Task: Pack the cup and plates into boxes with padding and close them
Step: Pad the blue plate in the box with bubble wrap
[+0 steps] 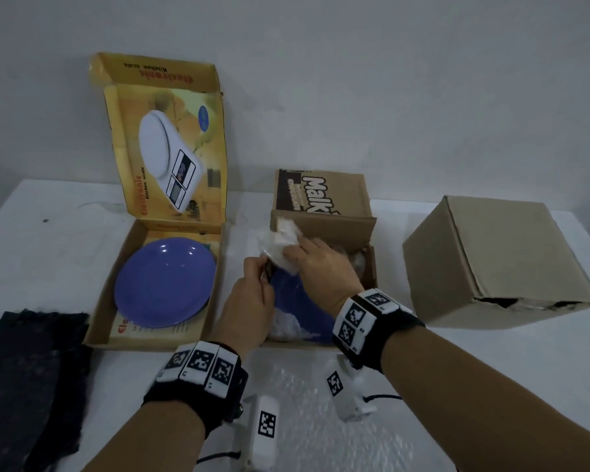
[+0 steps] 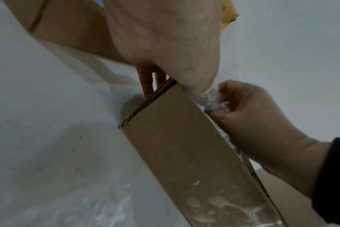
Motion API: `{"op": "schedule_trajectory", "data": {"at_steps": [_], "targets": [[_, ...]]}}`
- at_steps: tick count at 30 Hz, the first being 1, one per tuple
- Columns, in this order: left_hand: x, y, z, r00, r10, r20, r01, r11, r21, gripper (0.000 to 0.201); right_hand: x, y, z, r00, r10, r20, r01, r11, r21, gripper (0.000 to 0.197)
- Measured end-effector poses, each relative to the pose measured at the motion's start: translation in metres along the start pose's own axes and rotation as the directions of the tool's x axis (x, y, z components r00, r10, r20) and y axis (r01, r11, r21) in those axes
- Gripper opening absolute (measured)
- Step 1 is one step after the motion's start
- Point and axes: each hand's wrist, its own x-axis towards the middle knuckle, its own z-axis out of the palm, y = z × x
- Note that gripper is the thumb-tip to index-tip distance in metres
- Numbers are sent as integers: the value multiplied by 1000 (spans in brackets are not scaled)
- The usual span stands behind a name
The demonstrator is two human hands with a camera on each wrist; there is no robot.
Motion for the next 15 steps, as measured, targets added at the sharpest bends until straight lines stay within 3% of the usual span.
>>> {"op": "schedule_trajectory", "data": {"at_steps": [4, 9, 15], "targets": [[1, -3, 0, 1000, -14, -2, 14, 999, 41, 27, -3, 12, 0, 967, 10, 255, -11, 1000, 0, 61], [2, -4, 0, 1000, -18, 1, 18, 998, 54, 33, 4, 11, -9, 925, 50, 377, -39, 999, -37, 74], [1, -1, 0, 999, -21, 45, 19, 999, 50, 54, 18, 5, -10, 852, 113, 511, -124, 992, -12, 66]]}}
